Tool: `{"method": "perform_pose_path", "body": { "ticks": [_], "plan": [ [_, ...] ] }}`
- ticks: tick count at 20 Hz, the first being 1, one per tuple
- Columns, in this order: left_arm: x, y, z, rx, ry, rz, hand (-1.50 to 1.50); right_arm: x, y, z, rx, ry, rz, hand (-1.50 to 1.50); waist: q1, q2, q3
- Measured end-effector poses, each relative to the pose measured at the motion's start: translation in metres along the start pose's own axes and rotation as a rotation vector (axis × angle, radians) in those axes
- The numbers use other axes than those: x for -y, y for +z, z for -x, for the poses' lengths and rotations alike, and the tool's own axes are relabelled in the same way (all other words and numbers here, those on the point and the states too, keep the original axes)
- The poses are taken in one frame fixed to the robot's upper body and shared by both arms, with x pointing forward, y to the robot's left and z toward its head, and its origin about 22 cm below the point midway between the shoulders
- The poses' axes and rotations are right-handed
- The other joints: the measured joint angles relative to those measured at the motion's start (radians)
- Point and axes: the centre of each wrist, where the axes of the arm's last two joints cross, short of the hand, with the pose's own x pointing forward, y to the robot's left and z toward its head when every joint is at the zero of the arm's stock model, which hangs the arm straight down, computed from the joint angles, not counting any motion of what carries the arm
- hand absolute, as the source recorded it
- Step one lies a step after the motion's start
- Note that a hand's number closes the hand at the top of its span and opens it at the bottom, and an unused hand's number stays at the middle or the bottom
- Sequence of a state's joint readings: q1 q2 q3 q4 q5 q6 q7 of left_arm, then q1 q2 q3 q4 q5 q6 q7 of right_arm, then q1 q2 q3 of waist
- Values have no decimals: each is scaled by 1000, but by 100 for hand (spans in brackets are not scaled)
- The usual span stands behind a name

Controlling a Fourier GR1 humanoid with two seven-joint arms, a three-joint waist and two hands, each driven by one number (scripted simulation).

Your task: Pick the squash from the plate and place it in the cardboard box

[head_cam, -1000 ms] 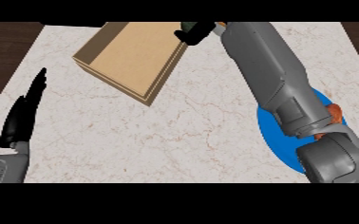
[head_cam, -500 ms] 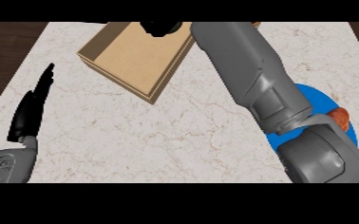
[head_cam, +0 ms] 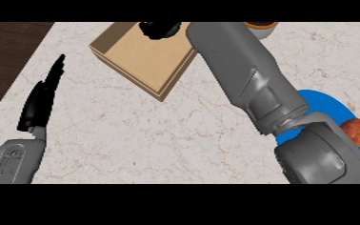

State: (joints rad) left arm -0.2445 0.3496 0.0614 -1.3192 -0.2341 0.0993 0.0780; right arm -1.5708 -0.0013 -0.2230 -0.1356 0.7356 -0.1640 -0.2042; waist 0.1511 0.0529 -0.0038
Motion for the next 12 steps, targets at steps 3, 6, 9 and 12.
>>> {"method": "perform_pose_path", "body": {
  "ticks": [3,6,9,12],
  "plan": [
    [4,0,0,12,-1,13,0,-4,1,3,-36,30,8,150,21,8,-1],
    [7,-2,-7,27,-1,24,0,-10,4,10,-101,24,10,-150,34,11,-1],
    [10,-4,-9,35,-2,34,0,-15,7,17,-166,-22,-4,-150,46,17,-1],
    [12,-7,-15,44,-1,38,0,-18,9,21,-199,-51,-17,-150,56,20,-1]
  ]
}}
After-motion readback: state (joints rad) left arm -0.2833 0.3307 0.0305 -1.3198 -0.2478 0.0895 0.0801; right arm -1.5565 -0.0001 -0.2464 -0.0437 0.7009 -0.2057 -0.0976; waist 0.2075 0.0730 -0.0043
